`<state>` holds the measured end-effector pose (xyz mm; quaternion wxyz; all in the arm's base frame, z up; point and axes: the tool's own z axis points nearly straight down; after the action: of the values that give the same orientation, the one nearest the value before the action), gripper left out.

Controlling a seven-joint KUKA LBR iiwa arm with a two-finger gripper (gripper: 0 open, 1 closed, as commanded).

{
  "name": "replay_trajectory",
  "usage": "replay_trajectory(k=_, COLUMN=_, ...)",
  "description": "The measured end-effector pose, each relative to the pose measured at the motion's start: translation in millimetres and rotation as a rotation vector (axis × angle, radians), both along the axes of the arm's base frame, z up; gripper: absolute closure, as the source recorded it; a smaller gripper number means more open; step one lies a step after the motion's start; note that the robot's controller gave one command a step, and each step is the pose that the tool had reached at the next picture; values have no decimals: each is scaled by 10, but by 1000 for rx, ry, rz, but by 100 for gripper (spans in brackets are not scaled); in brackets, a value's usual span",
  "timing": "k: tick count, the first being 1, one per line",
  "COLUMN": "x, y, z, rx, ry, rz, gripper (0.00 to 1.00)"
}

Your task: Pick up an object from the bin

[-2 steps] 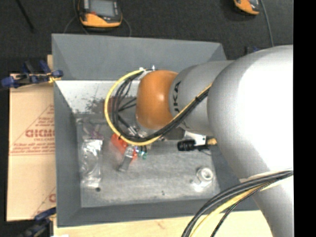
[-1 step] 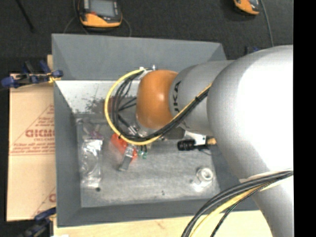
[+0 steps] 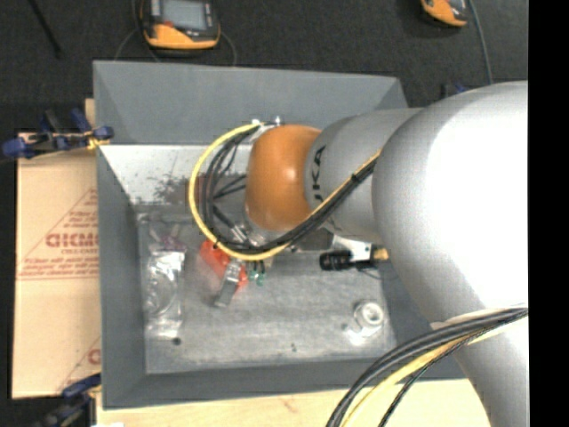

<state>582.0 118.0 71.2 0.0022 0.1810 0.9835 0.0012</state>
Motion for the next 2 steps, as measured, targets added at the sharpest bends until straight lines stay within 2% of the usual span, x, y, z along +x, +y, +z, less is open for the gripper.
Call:
replay_trajectory(k=1, x=13, y=-6, z=6, rx=0, ry=-1, rz=-4, gripper=0)
replay_trajectory(k=2, x=17, y=-7, z=10, rx=0, ry=-2, rz=-6, gripper=100)
